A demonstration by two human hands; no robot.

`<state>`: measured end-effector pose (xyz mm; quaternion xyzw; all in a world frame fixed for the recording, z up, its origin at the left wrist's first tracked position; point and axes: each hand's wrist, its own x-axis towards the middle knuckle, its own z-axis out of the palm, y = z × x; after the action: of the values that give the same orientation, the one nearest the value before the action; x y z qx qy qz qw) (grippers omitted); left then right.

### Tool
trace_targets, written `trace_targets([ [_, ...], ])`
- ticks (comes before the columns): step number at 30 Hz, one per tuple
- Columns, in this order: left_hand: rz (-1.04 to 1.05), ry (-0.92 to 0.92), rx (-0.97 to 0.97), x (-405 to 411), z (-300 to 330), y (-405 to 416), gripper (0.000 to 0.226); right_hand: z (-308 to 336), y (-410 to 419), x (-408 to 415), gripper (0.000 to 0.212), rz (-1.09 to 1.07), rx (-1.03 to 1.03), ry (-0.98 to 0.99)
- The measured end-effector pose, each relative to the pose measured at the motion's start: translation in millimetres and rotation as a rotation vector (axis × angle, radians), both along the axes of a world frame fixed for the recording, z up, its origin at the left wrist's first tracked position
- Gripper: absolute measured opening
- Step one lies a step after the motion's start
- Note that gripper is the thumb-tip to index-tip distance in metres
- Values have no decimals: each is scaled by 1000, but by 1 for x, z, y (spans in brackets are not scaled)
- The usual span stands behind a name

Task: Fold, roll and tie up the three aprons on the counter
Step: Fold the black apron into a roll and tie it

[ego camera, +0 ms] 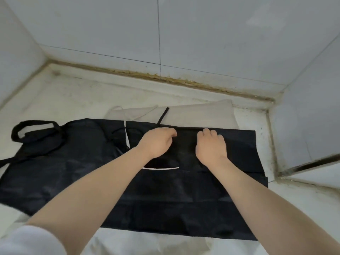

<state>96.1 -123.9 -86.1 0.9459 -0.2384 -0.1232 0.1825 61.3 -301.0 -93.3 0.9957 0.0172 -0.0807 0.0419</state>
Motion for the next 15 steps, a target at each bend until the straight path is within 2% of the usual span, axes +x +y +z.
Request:
trace_targets([
  [3, 13, -195, -38, -9, 6, 43, 38, 9, 45, 0, 31, 28, 422, 55],
  [4, 12, -215, -34, -13, 5, 63, 42, 10, 66, -1, 31, 39, 499, 73],
  [6, 10, -192, 5, -15, 3, 93, 60, 9, 96, 1, 34, 61, 513, 94],
  [9, 34, -8, 76, -13, -2, 132, 94, 3, 133, 9, 41, -18, 537, 121],
  [13, 15, 178, 66, -8, -12, 159, 131, -4, 164, 18, 57, -131, 445, 178],
  [15, 0, 204, 47, -8, -21, 166, 142, -8, 176, 19, 48, -175, 401, 159],
])
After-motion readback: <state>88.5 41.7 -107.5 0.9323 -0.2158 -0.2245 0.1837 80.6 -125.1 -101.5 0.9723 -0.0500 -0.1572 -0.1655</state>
